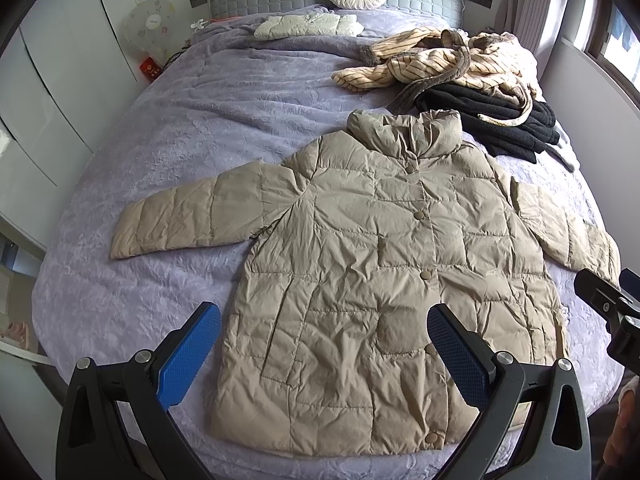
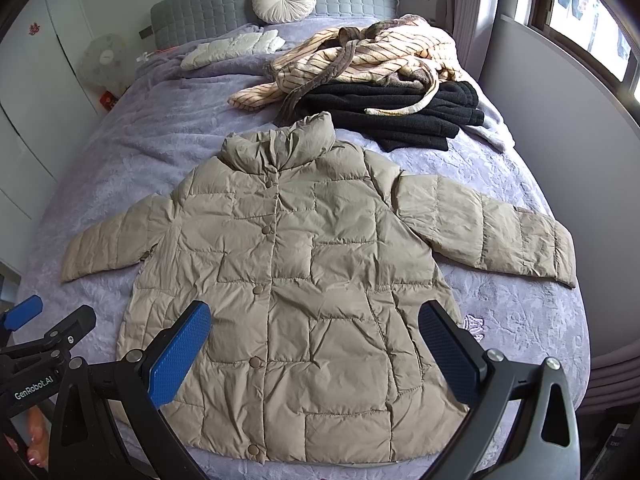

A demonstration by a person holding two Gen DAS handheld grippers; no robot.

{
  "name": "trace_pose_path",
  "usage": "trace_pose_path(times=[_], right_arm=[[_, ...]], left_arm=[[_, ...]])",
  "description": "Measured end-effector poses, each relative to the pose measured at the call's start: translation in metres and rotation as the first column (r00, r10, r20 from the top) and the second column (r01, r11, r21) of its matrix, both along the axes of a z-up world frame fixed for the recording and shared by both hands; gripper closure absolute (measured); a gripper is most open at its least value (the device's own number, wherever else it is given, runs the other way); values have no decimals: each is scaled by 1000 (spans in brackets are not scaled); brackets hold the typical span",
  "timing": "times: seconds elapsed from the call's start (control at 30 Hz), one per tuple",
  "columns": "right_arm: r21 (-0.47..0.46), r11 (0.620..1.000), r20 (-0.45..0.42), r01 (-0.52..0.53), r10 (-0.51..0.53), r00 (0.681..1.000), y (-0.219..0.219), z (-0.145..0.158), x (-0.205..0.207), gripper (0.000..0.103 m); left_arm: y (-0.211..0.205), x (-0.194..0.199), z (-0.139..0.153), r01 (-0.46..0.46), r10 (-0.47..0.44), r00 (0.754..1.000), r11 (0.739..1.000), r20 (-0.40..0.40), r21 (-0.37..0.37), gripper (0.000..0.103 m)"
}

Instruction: Fold large clothes

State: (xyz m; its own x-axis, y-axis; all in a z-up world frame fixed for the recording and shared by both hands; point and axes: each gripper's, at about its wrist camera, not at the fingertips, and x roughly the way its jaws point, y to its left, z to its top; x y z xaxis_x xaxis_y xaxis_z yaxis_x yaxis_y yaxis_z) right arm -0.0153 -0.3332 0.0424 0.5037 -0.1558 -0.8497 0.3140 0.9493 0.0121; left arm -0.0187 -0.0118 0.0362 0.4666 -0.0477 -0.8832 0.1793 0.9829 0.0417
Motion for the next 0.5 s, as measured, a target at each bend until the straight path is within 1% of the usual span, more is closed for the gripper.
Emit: trace_pose_path(times=[0.17, 0.3, 0.4, 0.5], right_arm=[[22, 1000, -30, -20, 21, 999, 2, -11, -1, 0], [50, 998, -66, -46, 49, 997, 9, -19, 3, 0], [53, 996, -97, -78, 83, 992, 17, -28, 6, 0], [48, 991, -116, -127, 131, 984, 37, -42, 16, 0]], left_arm=[[0, 5, -2, -20, 20, 999, 1000, -41, 5, 0], [4, 15, -12, -67, 67, 994, 998, -81, 7, 0], [16, 22, -26, -103, 103, 988, 995, -119, 2, 0], [40, 30, -47, -157, 154, 977, 988, -147, -9, 0]])
